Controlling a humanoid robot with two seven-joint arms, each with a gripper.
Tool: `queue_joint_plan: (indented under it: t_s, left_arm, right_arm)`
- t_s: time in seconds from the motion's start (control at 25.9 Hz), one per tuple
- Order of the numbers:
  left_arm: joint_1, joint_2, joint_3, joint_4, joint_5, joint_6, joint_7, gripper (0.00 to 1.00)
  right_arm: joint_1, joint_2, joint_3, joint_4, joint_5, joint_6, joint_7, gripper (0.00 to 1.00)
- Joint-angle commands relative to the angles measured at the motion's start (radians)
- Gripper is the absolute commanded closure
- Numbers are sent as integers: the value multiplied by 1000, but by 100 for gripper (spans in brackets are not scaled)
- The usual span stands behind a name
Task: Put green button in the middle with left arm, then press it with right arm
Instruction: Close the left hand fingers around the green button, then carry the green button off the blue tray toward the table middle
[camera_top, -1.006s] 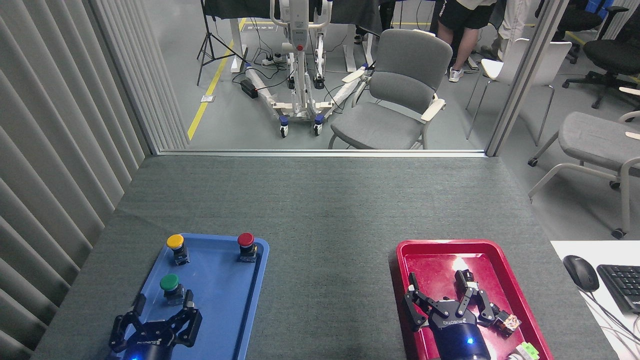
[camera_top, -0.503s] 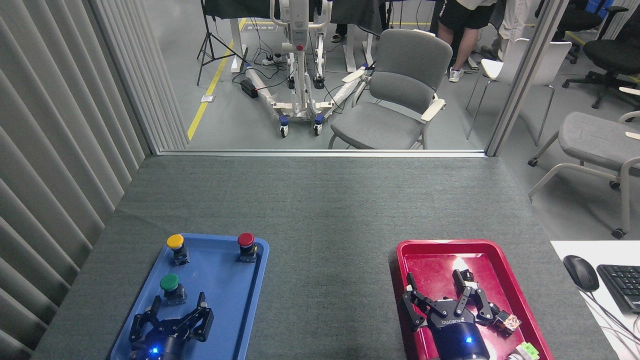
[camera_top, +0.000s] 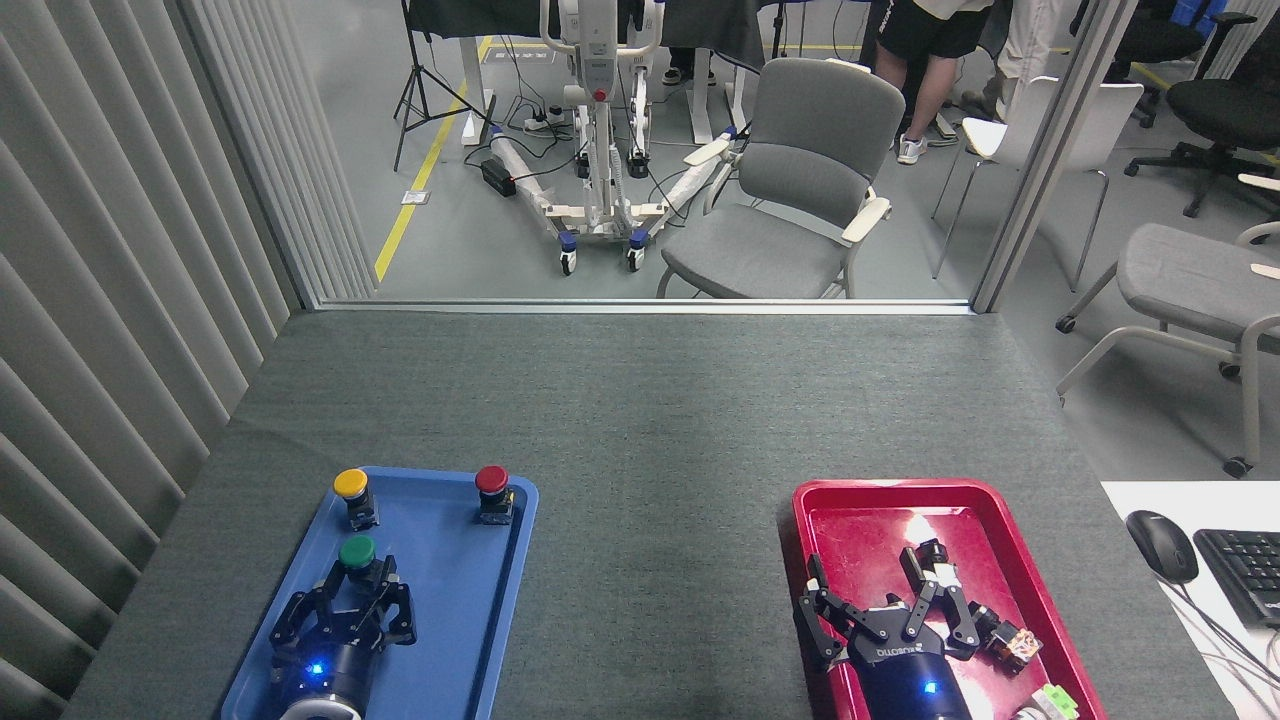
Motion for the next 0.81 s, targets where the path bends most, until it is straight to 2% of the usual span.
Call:
queue_joint_plan:
  t_s: [0.0,0.15,0.31,0.39,0.46,0.54,0.62,0.7,0.77]
  left_arm:
    - [0,12,0,11,1,-1,10,100]
    - [-3,22,0,41,7,-4,22,100]
    - [9,22,0,15,13,-24,22,100]
    - [35,20,0,-67,18,-65,22,100]
    - [130,25,-8,-225,32,-156,21,100]
    - [208,41,-101,-369,36,-241,21,100]
    - [236,60,-261,-449,33,-260,10,100]
    - [218,58,-426,-461,33,-245,-1,100]
    - [150,45,-563,-435,33,-203,-10,100]
  right_arm:
    - [2,4,2,1,0,0,2,0]
    - [3,4,3,1,0,-1,2,0]
    - [-1,5,2,1,0,0,2,0]
    - [-3,-2,2,1,-1,-7,2,0]
    - [0,-2,2,1,-1,-32,2,0]
    - [0,-2,0,1,-1,-47,2,0]
    - [2,-5,2,1,-1,-49,0,0]
    - [2,-7,2,1,-1,-49,-1,0]
    - [2,-7,0,1,-1,-49,-4,0]
